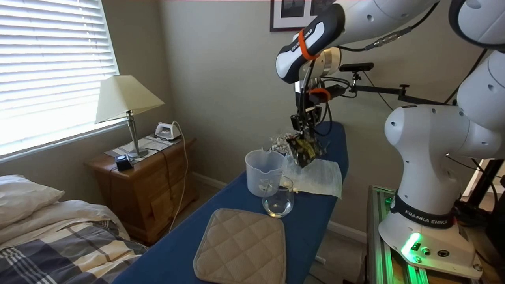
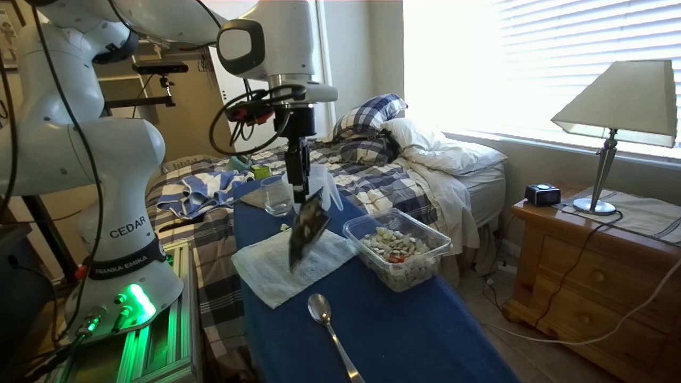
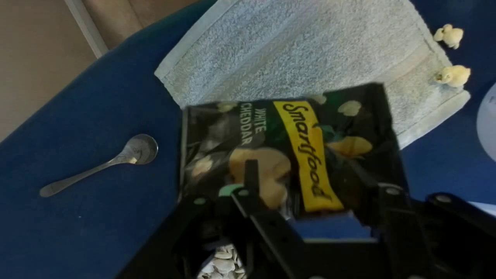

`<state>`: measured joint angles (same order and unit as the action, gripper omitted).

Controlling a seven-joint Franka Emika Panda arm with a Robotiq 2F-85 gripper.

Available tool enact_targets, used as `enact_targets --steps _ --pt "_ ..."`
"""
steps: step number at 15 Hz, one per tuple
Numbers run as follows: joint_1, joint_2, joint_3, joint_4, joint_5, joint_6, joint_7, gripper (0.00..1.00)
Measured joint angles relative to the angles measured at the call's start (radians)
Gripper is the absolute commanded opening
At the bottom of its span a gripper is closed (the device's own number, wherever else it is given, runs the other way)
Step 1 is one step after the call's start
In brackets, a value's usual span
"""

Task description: Empty the black packet into the lunchbox

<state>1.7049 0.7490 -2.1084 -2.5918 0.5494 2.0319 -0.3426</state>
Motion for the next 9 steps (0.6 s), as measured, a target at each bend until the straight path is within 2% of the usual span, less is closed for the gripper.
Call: enact_targets --steps 1,2,9 --pt "0.005 0.0 0.0 0.002 0.0 0.0 0.0 0.96" --pt "0.01 0.0 0.0 0.004 0.0 0.0 0.0 0.99" --pt "0.043 0.0 -0.011 0.017 0.0 0.0 0.0 1.0"
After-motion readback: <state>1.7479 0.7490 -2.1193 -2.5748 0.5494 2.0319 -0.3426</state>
